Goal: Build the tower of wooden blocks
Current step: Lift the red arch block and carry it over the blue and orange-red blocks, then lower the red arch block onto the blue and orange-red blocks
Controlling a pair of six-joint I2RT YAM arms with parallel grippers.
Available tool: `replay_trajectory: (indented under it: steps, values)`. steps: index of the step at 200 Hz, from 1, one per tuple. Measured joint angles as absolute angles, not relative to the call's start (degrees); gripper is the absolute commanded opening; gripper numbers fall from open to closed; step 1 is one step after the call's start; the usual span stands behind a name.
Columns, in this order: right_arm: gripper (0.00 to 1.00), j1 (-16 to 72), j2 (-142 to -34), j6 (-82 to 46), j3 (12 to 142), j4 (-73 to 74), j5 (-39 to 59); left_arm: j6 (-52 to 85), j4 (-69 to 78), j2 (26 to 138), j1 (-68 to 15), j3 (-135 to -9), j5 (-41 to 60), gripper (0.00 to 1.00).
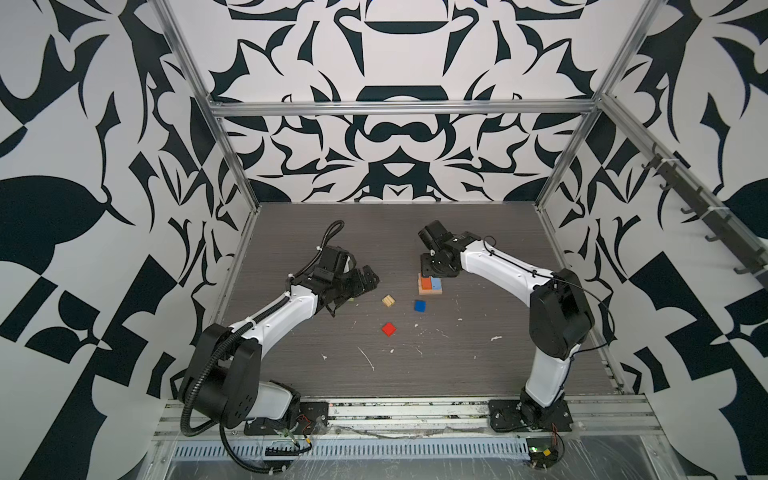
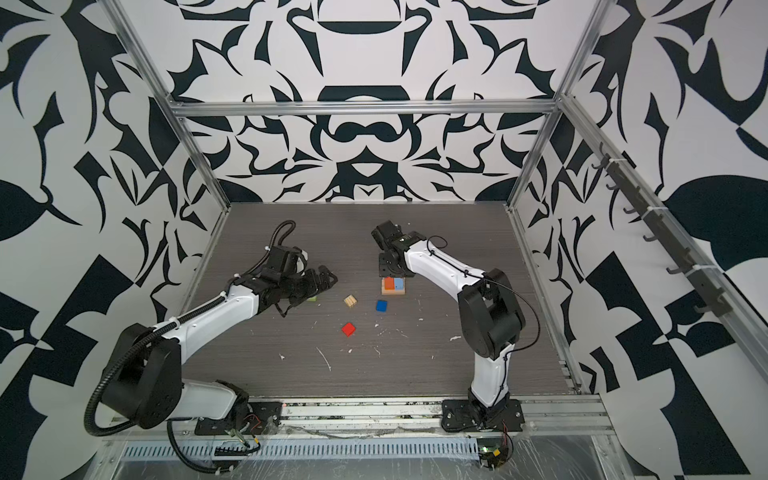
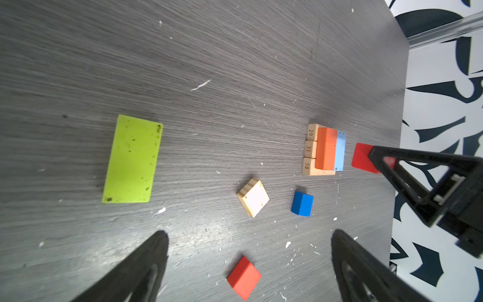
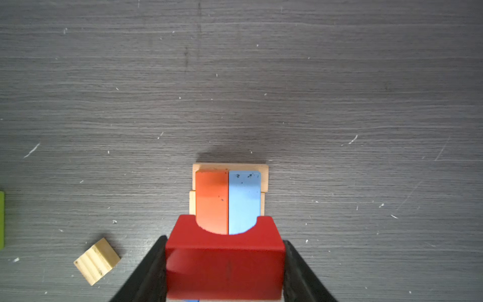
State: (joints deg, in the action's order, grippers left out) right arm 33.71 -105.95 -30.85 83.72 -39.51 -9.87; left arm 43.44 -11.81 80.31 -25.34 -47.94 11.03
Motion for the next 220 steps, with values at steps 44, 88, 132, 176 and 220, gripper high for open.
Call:
replay_trajectory:
  steps: [44, 88, 132, 176, 220]
  values:
    - [0.49, 33.2, -107.3, -30.6, 83.7, -39.1, -9.1, 43.3, -10.8, 80.3, -25.3, -47.2, 12.6, 1.0]
    - [0.49, 32.9, -109.1, -30.0, 83.7, -38.9, -8.7, 42.1, -8.1, 79.9, -25.3, -47.2, 15.8, 1.0]
    - [0.48, 32.7, -110.3, -29.8, 83.7, -38.7, -8.6, 41.6, -6.0, 78.1, -25.3, -46.9, 17.7, 1.0]
    - [0.48, 32.6, -110.3, -29.8, 83.7, -38.6, -8.6, 41.5, -5.4, 78.0, -25.4, -46.5, 18.2, 1.0]
    - [0.49, 32.3, -110.3, -29.5, 83.7, -38.1, -8.6, 41.5, -5.3, 78.0, -25.4, -46.5, 18.3, 1.0]
